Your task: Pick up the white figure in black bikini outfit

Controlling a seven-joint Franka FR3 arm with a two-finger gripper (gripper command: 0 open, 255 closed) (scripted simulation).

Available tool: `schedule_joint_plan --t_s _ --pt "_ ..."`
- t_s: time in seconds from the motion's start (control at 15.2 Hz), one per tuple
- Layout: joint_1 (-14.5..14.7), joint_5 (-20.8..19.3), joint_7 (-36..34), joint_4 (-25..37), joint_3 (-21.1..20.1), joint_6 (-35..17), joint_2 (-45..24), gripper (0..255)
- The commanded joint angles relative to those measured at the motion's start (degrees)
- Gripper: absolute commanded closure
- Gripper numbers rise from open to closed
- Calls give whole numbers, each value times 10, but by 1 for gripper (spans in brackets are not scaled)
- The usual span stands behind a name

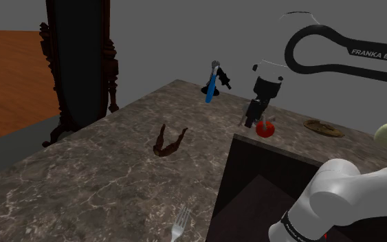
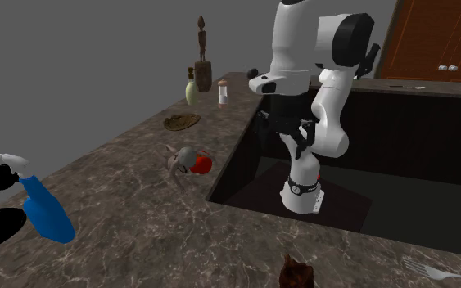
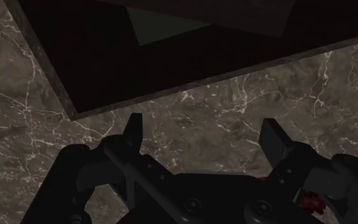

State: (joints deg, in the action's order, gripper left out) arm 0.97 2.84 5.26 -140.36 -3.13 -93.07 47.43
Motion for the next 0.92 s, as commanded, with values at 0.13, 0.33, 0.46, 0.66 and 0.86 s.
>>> schedule_joint_plan --t_s 0.13,0.33,0.46,0.66,0.86 --pt "7 -15 78 -11 49 7 19 0" --pt "18 -42 196 -13 126 16 30 0" --pt "27 -60 275 -5 179 22 25 0" --pt "46 -84 393 20 258 30 2 0" --pt "76 -100 512 59 338 37 -39 0"
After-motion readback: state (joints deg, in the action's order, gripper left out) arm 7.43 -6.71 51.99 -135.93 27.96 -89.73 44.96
